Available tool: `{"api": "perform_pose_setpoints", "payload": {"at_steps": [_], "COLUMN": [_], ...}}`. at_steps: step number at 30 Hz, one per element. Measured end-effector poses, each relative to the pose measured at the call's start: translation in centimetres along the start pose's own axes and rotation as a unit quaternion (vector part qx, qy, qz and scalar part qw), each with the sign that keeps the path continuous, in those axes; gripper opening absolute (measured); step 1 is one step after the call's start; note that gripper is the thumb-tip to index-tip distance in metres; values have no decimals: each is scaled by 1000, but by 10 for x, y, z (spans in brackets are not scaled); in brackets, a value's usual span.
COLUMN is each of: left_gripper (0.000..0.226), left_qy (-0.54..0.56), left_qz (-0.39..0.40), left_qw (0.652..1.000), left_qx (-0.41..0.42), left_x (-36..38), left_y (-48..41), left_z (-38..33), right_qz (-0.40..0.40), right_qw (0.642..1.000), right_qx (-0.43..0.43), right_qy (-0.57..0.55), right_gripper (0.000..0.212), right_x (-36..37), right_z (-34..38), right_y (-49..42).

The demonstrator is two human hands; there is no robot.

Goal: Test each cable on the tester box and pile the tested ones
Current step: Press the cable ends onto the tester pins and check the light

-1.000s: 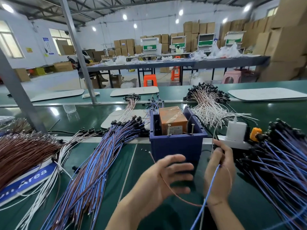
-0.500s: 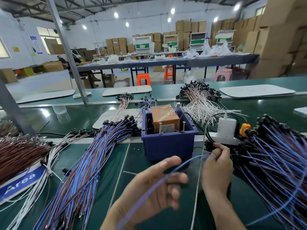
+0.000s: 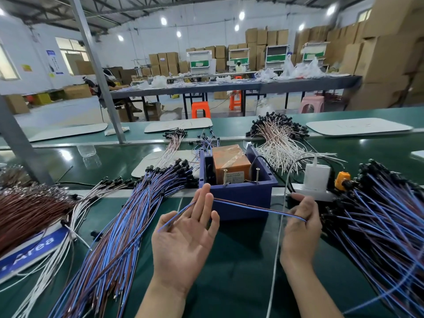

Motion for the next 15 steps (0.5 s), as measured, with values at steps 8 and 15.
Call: {"api": "perform_pose_setpoints", "payload": {"at_steps": [8, 15], "left_gripper": [68, 81], "left_qy": [-118, -465], "left_qz": [-73, -103], "left_qw": [990, 848], "left_qx": [-3, -233], "left_x": [7, 2], "left_y": [-5, 5], "left_z": [10, 46], "right_qz": [144, 450], "right_qw": [945, 871], "right_qx": [141, 158], "right_qy": [-258, -123], "right_gripper": [58, 58], "right_x": [27, 62], "right_z": [-3, -4], "right_y": [7, 39]}}
Point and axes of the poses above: each hand's wrist, its own y-axis away from the middle knuckle, its own x-axis out of the palm, z = x × y, the point moved 5 cm from there along -y, towards the middle knuckle, and after that the axes turned 9 degrees about z, right-handed, at the moved point
